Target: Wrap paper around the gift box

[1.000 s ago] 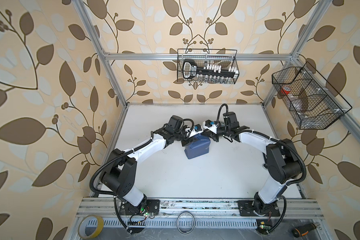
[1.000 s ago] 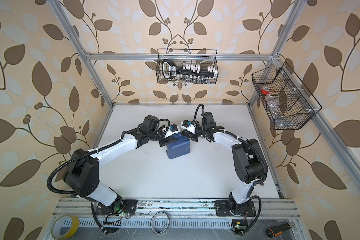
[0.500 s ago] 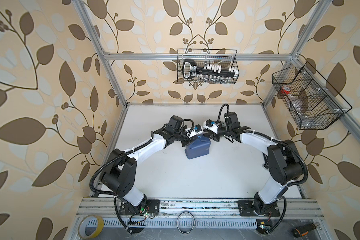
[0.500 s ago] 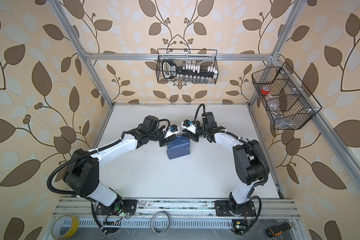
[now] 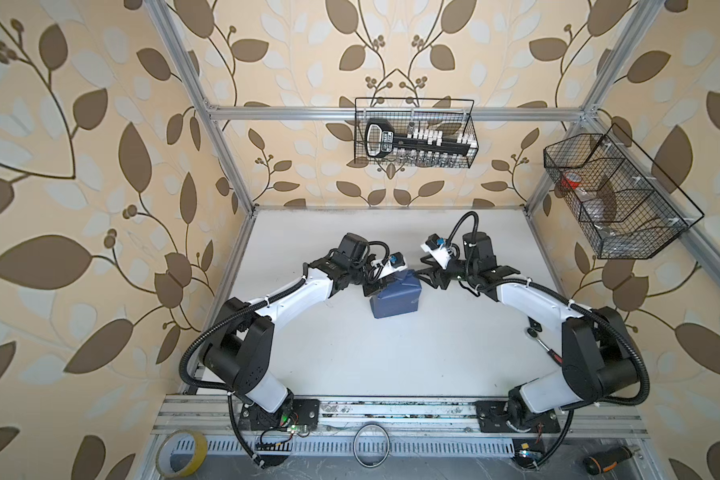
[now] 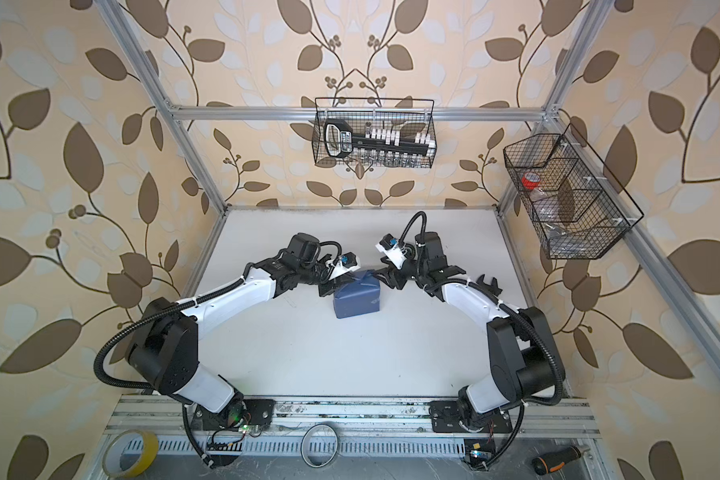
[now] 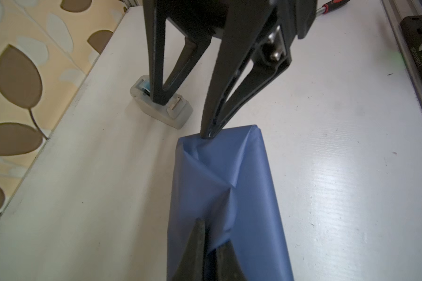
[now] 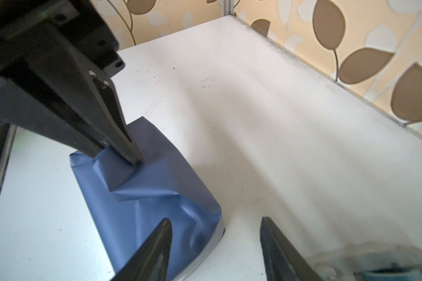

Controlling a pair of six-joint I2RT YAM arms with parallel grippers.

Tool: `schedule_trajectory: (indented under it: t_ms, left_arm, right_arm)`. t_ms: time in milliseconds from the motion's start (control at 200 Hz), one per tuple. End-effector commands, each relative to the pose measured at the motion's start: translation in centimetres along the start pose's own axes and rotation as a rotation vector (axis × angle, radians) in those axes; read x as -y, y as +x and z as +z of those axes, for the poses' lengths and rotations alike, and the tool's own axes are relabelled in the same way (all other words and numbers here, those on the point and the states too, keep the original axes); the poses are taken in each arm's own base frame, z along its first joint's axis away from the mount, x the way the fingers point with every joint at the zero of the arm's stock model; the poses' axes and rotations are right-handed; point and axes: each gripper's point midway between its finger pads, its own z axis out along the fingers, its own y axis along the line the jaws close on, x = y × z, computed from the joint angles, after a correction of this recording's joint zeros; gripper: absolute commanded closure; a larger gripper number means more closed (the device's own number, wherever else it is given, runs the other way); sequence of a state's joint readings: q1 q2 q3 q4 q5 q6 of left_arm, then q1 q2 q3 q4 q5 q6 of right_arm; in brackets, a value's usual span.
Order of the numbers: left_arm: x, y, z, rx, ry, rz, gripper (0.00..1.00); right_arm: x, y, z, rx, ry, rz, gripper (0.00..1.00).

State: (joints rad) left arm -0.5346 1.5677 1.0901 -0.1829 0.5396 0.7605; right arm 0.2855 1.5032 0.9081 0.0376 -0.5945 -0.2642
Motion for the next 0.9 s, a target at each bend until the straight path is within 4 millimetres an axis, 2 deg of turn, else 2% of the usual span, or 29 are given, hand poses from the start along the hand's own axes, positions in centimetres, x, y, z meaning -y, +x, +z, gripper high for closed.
schedule_trajectory:
  t_ms: [0, 150, 185, 295, 455, 555, 760, 830, 895]
  left_arm:
    - [0.9, -0.7, -0.4, 0.001, 0.027, 0.047, 0.88]
    - [1.3, -0.4, -0.2, -0.016, 0.042, 0.048, 0.87]
    - [1.3, -0.3, -0.2, -0.02, 0.044, 0.047, 0.87]
    - [1.4, -0.1, -0.2, -0.031, 0.053, 0.043, 0.86]
    - [1.5, 0.1, -0.1, -0.041, 0.058, 0.041, 0.85]
    - [1.6, 0.0, 0.0, -0.035, 0.063, 0.041, 0.83]
    - [2.2, -0.4, -0.3, -0.022, 0.091, 0.035, 0.78]
    - [2.5, -0.9, -0.6, -0.005, 0.108, 0.032, 0.72]
    - [2.8, -1.6, -1.1, 0.02, 0.117, 0.027, 0.63]
  right_arm:
    - [1.5, -0.4, -0.9, 0.049, 0.073, 0.277, 0.38]
    - [1.3, -0.3, -0.3, 0.043, 0.064, 0.558, 0.33]
    - [0.9, -0.2, -0.1, 0.035, 0.065, 0.581, 0.27]
    - [0.0, 0.5, 1.0, -0.008, 0.102, 0.619, 0.21]
    - [0.1, 0.8, 1.9, -0.006, 0.127, 0.668, 0.13]
    - [0.1, 1.6, 2.3, -0.029, 0.146, 0.668, 0.12]
    - [-0.6, 4.5, 2.8, -0.082, 0.15, 0.681, 0.14]
    - [-0.8, 5.6, 2.7, -0.096, 0.153, 0.686, 0.15]
    - [-0.9, 6.5, 2.7, -0.103, 0.158, 0.691, 0.15]
